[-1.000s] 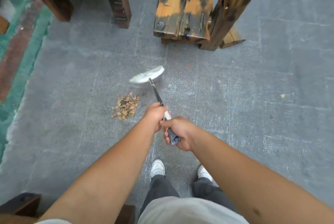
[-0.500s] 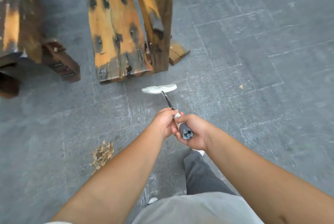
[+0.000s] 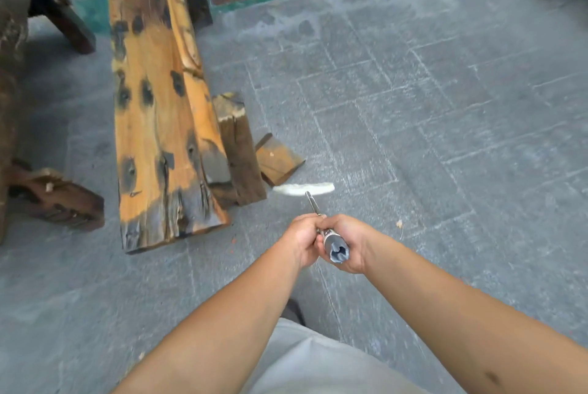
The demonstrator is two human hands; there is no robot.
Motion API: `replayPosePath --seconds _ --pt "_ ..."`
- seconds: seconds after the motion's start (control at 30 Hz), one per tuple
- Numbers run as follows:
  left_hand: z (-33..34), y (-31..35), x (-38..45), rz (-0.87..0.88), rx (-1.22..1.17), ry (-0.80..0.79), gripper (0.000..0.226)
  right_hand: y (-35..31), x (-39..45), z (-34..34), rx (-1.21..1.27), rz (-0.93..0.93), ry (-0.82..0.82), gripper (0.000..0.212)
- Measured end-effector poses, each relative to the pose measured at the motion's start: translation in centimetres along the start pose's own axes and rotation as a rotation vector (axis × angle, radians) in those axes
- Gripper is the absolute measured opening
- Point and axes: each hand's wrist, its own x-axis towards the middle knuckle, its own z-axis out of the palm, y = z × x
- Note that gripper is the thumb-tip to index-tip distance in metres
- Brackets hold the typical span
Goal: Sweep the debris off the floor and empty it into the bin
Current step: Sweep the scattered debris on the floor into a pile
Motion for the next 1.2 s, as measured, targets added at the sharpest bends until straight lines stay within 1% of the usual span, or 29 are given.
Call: replayPosePath --seconds 0.13,0.2,0.23,0.37,0.5,0.53,0.63,0.7,0.73,0.77,0.8,0.83,0.87,0.93,1.0,1.03,1.1,1.13,1.2 --pt "1.2 7.0 6.5 -0.006 0.014 -0.009 0.021 -7.9 4.7 2.7 -0.089 -0.040 0.021 0.018" --pt "1.6 10.9 9.9 -0.004 0.052 -0.016 0.015 -11.7 7.2 4.3 -0.128 -0.036 0.036 0.011" --pt "1.8 12.5 11.0 -0.007 0.074 -0.011 0.016 -13.4 7.9 4.9 -0.152 -0.035 0.036 0.009" --pt "3.7 20.3 15.4 -0.011 0.119 -0.009 0.026 -21.8 11.0 8.0 -0.187 0.022 -0.006 0.017" --pt "5.7 26.8 19.3 -0.018 0.090 0.045 0.030 -29.1 14.5 10.2 -0.139 0.054 -0.022 0.014" --pt "5.9 28.0 20.5 -0.023 0.074 0.044 0.029 -30.4 15.7 10.5 -0.145 0.058 -0.025 0.013" --pt "6.1 31.3 25.1 -0.031 0.087 0.121 0.024 -34.9 19.9 12.1 -0.175 0.077 -0.029 0.010" --pt "6.0 33.0 27.2 -0.034 0.127 0.153 0.025 -36.9 21.9 13.1 -0.169 0.068 -0.037 0.013" --pt "6.2 34.2 28.9 -0.050 0.103 0.178 0.022 -38.6 23.7 13.7 -0.187 0.090 -0.052 0.015" --pt "6.0 34.5 29.0 -0.046 0.157 0.180 0.018 -38.7 24.0 13.8 -0.192 0.089 -0.044 0.016" --pt "5.8 35.6 30.6 -0.028 0.202 0.224 0.016 -40.3 25.6 14.3 -0.242 0.128 -0.061 0.017" --pt "5.5 36.3 31.3 0.010 0.339 0.255 0.014 -41.3 26.6 14.5 -0.274 0.150 -0.062 0.017" --pt "5.0 37.3 32.8 0.054 0.533 0.306 0.014 -42.8 28.1 14.7 -0.323 0.184 -0.043 0.016" --pt "3.2 39.3 34.2 0.114 0.960 0.418 0.024 -45.1 30.2 14.8 -0.443 0.246 -0.009 0.017" --pt "0.4 41.0 35.3 0.130 1.213 0.500 0.033 -46.8 31.9 15.1 -0.543 0.308 -0.007 0.018" --pt "-1.3 41.5 35.8 0.073 1.304 0.544 0.038 -47.4 32.5 15.2 -0.599 0.340 -0.008 0.018" --pt "-4.9 41.8 36.8 -0.124 1.463 0.587 0.047 -48.0 33.5 15.6 -0.698 0.412 -0.032 0.016" --pt "-6.6 41.6 37.5 -0.234 1.495 0.563 0.049 -48.2 34.2 15.7 -0.705 0.444 -0.045 0.013" --pt "-8.7 41.0 38.6 -0.395 1.523 0.414 0.043 -48.7 35.3 15.9 -0.687 0.481 -0.036 0.007"
